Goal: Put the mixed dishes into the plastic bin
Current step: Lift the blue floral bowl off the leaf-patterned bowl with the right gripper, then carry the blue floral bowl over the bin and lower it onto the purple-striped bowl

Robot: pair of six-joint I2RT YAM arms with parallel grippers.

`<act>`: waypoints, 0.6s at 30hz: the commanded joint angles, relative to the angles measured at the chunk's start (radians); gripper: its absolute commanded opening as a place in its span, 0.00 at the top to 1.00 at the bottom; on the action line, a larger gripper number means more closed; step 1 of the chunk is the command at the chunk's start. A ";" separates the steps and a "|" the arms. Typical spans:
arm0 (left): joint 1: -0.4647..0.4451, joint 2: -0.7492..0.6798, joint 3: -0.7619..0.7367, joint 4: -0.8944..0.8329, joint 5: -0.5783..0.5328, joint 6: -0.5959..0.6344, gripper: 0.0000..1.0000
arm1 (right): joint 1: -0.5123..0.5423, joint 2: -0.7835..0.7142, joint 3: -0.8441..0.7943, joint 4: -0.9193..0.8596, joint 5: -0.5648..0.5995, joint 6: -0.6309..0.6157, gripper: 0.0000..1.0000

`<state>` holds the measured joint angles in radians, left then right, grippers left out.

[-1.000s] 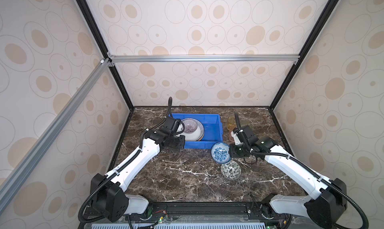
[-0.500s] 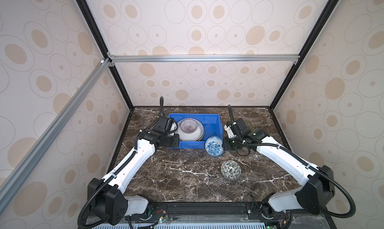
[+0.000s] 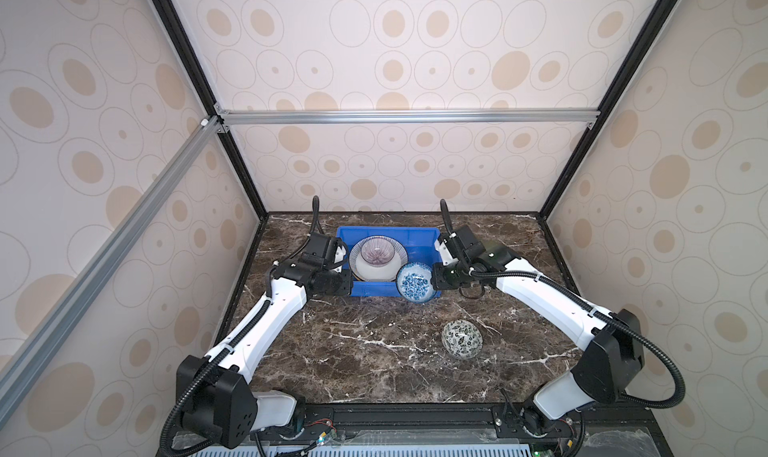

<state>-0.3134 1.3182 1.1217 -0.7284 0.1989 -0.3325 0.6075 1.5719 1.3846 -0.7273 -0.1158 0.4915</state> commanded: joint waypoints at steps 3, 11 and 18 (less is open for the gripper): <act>0.015 -0.022 0.004 0.022 0.021 0.029 0.68 | 0.014 0.040 0.086 0.008 -0.004 0.002 1.00; 0.025 -0.044 -0.014 0.032 0.046 0.018 0.68 | 0.023 0.113 0.172 0.002 -0.002 -0.004 1.00; 0.036 -0.075 -0.028 0.018 0.039 0.028 0.68 | 0.027 0.176 0.234 0.003 0.001 -0.011 1.00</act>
<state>-0.2916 1.2755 1.0943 -0.7036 0.2375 -0.3283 0.6231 1.7348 1.5726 -0.7357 -0.1143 0.4862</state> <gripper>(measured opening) 0.317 0.073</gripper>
